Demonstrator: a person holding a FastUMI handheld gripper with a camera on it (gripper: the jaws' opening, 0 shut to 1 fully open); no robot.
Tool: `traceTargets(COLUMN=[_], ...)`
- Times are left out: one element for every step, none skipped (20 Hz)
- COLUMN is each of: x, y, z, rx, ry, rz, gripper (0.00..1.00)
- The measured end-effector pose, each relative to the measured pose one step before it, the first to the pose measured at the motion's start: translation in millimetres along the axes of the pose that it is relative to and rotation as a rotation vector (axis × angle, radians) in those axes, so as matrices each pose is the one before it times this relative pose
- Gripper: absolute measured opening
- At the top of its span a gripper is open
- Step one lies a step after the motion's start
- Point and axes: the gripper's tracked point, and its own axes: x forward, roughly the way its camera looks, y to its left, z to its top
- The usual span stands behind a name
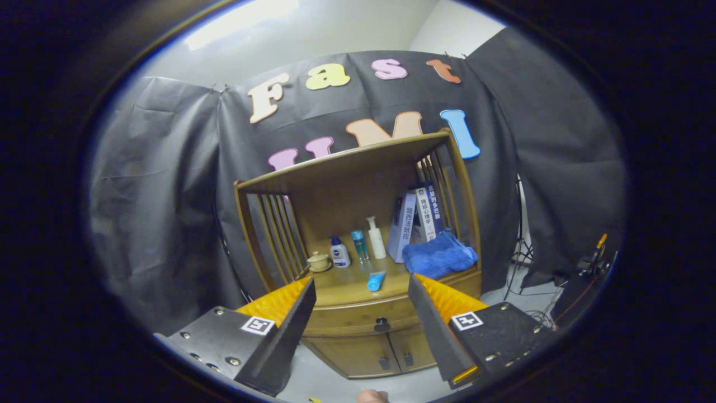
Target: Pull open the drawer, take out the items inside it, and place them on the countertop above the cabinet.
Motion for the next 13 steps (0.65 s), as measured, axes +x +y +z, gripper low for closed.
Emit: traceTargets(x=[-1.26,-1.41,-1.59,-2.20,-1.78,-2.95,-1.72,-2.02,-2.46,-2.09,-1.98,-1.75,-1.82], y=[-1.44,-1.41,0.97,0.58,-1.26,-1.06,-1.90,-3.69,-3.78,-4.15,-3.90,-2.73,-0.35], z=[0.26,-0.37,0.57,0.19,1.34,2.30,1.19,2.92,2.94,3.30,1.32,1.38,1.41], rx=[0.00431,0.00412,0.00428,-0.00285,-0.00788,-0.01829,-0.02505,-0.03424,-0.03499,-0.03090,-0.02526,-0.01208,-0.00330], ry=[-0.00065,0.00273,-0.00081,-0.00175,-0.00334,-0.00540,-0.00410,-0.00605,-0.00828,-0.00691,-0.00482,0.00000,-0.00461], rz=[-0.00140,-0.00298,0.00309,0.00516,0.00151,0.00417,0.00109,-0.00131,-0.00344,-0.00514,-0.00552,0.00076,0.00521], gripper=[0.99,0.99,0.99,0.99,0.99,0.99,0.99,0.99,0.99,0.99,0.99,0.99,0.99])
